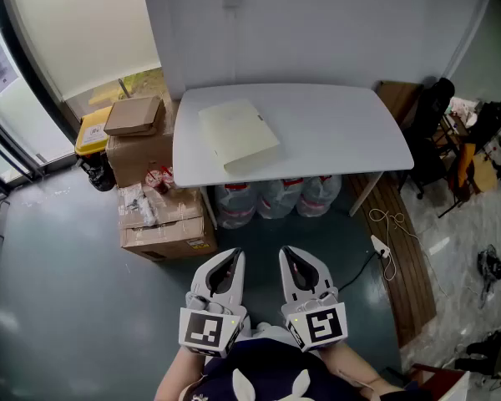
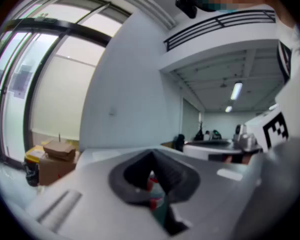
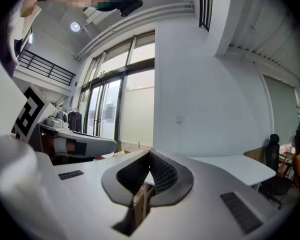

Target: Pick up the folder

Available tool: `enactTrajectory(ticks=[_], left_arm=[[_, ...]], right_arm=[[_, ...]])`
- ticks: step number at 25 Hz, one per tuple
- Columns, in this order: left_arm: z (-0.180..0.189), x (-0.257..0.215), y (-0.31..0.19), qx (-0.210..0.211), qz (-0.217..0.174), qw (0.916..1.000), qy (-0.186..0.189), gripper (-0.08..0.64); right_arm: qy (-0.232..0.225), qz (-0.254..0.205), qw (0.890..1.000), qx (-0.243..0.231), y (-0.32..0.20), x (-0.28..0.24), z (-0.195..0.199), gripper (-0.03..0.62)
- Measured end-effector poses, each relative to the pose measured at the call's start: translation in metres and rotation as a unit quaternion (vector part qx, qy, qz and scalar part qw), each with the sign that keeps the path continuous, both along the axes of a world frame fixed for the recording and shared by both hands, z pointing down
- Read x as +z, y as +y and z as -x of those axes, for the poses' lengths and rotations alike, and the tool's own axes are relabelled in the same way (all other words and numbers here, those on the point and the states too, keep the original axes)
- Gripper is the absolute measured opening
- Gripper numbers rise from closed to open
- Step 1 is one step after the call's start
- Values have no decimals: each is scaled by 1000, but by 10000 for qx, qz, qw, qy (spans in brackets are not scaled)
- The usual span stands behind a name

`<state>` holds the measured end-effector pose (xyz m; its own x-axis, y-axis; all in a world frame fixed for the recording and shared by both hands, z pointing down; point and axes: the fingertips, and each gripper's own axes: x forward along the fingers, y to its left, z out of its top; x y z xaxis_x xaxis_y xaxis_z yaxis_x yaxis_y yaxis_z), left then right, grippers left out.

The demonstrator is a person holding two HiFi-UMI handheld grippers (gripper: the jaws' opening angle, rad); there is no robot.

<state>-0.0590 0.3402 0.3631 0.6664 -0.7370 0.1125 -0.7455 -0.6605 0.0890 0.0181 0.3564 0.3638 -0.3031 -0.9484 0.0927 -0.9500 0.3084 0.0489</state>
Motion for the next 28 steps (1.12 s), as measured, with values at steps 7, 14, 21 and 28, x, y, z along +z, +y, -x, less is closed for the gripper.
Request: enactTrajectory(ticks=[7,14,21,28], left_arm=[[-1,2,-2,5,42,10000,-14,5],[12,10,-24,47,103,9999,-3,3],[25,9,-55,89,55,9999,67,5],[42,15,-82,231,94,9997,49,3]], right_arm=[[-199,-84,9998,-51,-1,-5,1,9],[-174,-83,9998,-101,-22,0,17,9],[-123,-121,9998,-46,-51,1,31,9],[-190,-100,9998,45,-76,7,48,9]])
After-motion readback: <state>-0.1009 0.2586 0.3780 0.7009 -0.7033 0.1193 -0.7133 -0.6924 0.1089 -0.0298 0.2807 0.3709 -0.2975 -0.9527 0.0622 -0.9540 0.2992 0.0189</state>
